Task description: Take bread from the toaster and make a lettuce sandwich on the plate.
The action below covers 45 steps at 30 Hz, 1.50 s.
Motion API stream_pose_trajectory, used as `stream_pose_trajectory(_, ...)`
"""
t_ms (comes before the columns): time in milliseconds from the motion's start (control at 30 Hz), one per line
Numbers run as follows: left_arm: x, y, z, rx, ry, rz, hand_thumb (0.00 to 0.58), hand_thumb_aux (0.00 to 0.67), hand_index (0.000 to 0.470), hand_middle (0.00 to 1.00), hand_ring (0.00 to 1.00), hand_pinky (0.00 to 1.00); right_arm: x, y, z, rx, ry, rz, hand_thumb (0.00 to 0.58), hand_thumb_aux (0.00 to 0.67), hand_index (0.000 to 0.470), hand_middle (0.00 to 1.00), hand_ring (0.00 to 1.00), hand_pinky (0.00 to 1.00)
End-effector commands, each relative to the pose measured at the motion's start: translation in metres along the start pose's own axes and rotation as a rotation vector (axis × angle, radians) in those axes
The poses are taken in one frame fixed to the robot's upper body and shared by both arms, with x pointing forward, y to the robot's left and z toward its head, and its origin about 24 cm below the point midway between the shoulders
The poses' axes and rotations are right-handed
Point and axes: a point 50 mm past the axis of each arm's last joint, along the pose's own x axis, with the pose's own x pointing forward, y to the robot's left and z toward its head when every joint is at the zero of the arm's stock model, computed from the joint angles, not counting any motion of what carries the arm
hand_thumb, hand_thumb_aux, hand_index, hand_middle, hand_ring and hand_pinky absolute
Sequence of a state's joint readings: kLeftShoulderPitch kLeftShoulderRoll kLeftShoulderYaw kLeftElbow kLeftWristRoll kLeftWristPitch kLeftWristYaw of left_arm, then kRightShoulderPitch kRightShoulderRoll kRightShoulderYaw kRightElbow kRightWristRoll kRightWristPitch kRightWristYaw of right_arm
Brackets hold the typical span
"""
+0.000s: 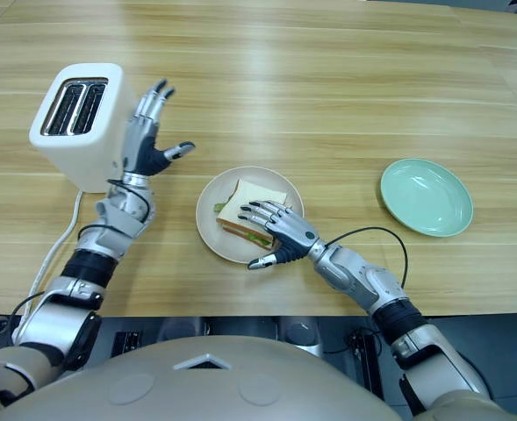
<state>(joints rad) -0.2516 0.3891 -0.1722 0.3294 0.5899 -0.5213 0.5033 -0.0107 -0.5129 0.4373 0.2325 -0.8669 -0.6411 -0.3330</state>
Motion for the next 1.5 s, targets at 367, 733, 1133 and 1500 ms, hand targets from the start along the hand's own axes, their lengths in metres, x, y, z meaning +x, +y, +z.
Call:
stream_pose_trajectory(367,-0.121,-0.022,0.055,-0.557,-0.166,-0.792,0.58,0.67,0.46,1.0,1.0,1.0,-0.073,-0.027,-0.009,0.285,0.116,0.082,0.58,0.67,0.46,1.0,1.0,1.0)
stream_pose_trajectory(733,-0.178,-0.042,0.05,-0.38,-0.101,-1.166,0.58,0.67,0.46,1.0,1.0,1.0,-0.083,0.013,0.023,0.352,0.01,0.363,0.58,0.67,0.46,1.0,1.0,1.0)
stream_pose_trajectory(1133,-0.113,-0.091,0.005,-0.048,-0.008,-0.922,0.58,0.67,0.46,1.0,1.0,1.0,-0.002,0.025,-0.02,0.044,0.064,0.238,0.58,0.67,0.46,1.0,1.0,1.0)
stream_pose_trajectory(1500,-0.052,-0.122,-0.022,0.075,0.174,-0.797,0.58,0.67,0.46,1.0,1.0,1.0,0.06,0.038,-0.069,-0.067,0.339,0.313,0.58,0.67,0.46,1.0,1.0,1.0)
